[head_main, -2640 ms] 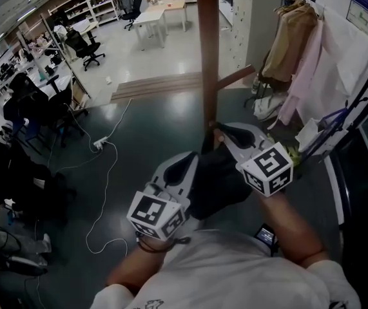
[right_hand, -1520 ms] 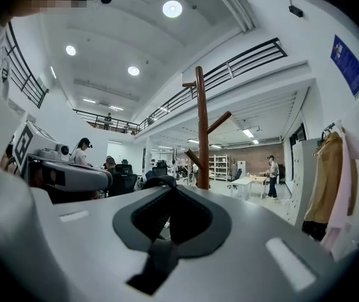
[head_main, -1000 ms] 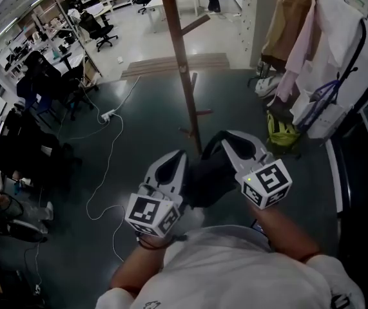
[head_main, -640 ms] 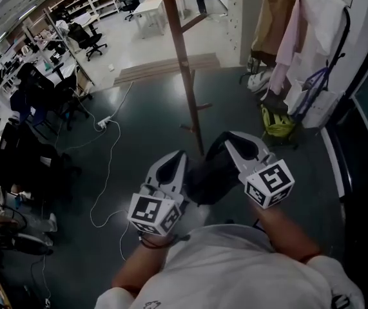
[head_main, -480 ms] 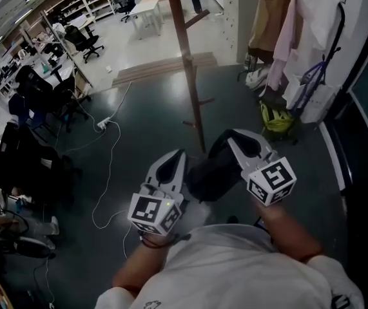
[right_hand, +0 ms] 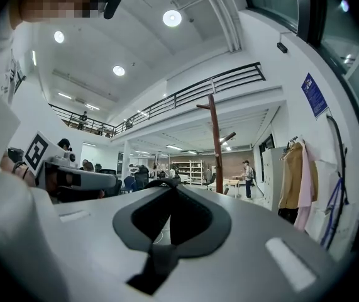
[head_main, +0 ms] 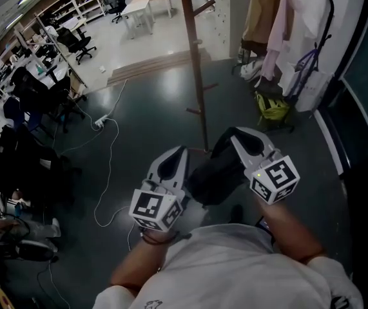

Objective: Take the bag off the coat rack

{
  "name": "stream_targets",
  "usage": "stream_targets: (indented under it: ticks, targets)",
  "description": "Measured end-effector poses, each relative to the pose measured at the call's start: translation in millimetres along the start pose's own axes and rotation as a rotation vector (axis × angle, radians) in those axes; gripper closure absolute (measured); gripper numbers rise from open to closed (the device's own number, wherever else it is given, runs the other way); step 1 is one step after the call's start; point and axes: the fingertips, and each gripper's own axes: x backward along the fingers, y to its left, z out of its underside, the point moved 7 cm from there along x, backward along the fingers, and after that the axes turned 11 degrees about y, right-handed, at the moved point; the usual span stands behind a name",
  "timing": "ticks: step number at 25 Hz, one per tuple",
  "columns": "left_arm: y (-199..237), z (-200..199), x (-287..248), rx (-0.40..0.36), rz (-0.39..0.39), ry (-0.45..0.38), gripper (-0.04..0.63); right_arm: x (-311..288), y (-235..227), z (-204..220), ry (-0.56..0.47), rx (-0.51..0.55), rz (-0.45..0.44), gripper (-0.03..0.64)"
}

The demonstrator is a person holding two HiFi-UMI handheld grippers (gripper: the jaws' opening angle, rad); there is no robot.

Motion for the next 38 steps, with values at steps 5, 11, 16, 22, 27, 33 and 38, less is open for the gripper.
stream_targets:
  ticks: [5,11,16,22,27,33,38]
  targets:
    - [-5.9,9.9,18.4,0.018,0.018,0.001,0.594,13.9,27.2,10.0,0.012,-0.011,-0.009,0.595]
    - [-21.7,17.5,28.7,0.02,-0.008,-0.029,0.594,33.1,45.3,25.1,0.014,-0.004,-0.03,0.595]
    - [-55.8,31.8,19.9,0.005,-0.051,-0.038,0.594,54.2,37.9,46.0,0.034,-0.007,-0.057,0.595]
    - [-98.0,52.3,19.1,0.014,-0.094,-0.009,0.594,88.1,28.8,64.5,0.046,-0.017,-0.085,0.595]
    - [-137.4,72.1,15.3,0.035,-0.122,0.008,0.594,120.6,13.1,81.5,0.061,-0.031,-0.099,0.595]
    - [-173.5,85.7,17.5,0.053,-0.139,0.012,0.594,154.1,6.7,94.8,0.074,-0.029,-0.111,0.595]
    - [-190.8,87.4,23.2,0.053,-0.141,0.01,0.594,173.0,7.5,99.0,0.075,-0.033,-0.115,0.595]
